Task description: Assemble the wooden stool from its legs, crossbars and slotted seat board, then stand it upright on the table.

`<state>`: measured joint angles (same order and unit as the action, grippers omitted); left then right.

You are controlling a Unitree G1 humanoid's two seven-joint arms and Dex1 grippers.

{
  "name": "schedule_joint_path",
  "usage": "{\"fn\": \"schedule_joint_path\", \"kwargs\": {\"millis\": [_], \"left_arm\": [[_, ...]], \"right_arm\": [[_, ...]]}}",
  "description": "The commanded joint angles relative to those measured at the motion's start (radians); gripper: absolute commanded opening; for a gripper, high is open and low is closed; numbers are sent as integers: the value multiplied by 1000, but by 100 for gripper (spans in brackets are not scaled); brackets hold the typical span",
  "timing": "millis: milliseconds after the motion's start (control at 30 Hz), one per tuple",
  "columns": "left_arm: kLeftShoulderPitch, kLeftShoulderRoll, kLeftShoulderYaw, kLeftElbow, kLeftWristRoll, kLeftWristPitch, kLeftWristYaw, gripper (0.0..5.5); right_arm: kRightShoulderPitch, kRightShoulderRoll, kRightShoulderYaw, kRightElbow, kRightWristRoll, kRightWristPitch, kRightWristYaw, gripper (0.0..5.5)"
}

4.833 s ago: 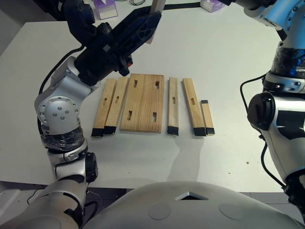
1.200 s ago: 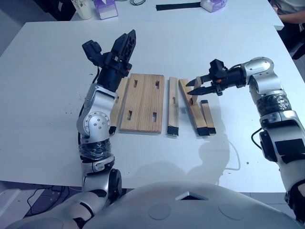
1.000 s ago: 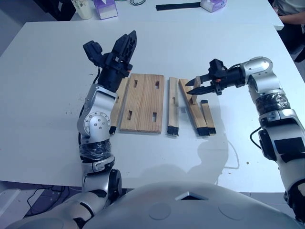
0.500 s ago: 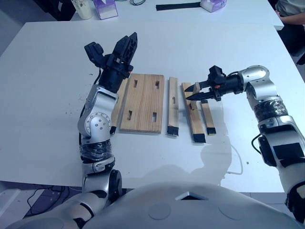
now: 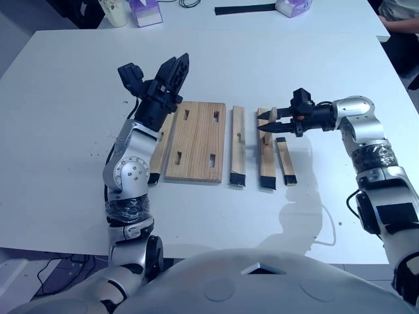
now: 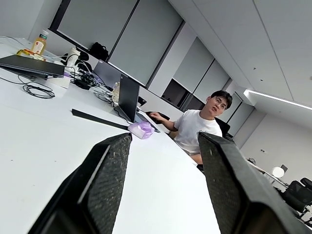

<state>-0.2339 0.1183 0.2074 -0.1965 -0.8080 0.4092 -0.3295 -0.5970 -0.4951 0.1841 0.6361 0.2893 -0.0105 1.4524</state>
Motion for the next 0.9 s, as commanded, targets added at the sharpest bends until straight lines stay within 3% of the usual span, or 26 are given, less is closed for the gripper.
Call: {"fn": "schedule_joint_path", "kwargs": {"millis": [33,900], "left_arm": [[-45,23,11,14,-6,15,-12,252],[-46,20,34,42,14,-12,-25,252]], "right_arm": [[93,5,25,37,-55,82,-52,130],[141,-1,-26,-16,-22,68,-61,130]]}}
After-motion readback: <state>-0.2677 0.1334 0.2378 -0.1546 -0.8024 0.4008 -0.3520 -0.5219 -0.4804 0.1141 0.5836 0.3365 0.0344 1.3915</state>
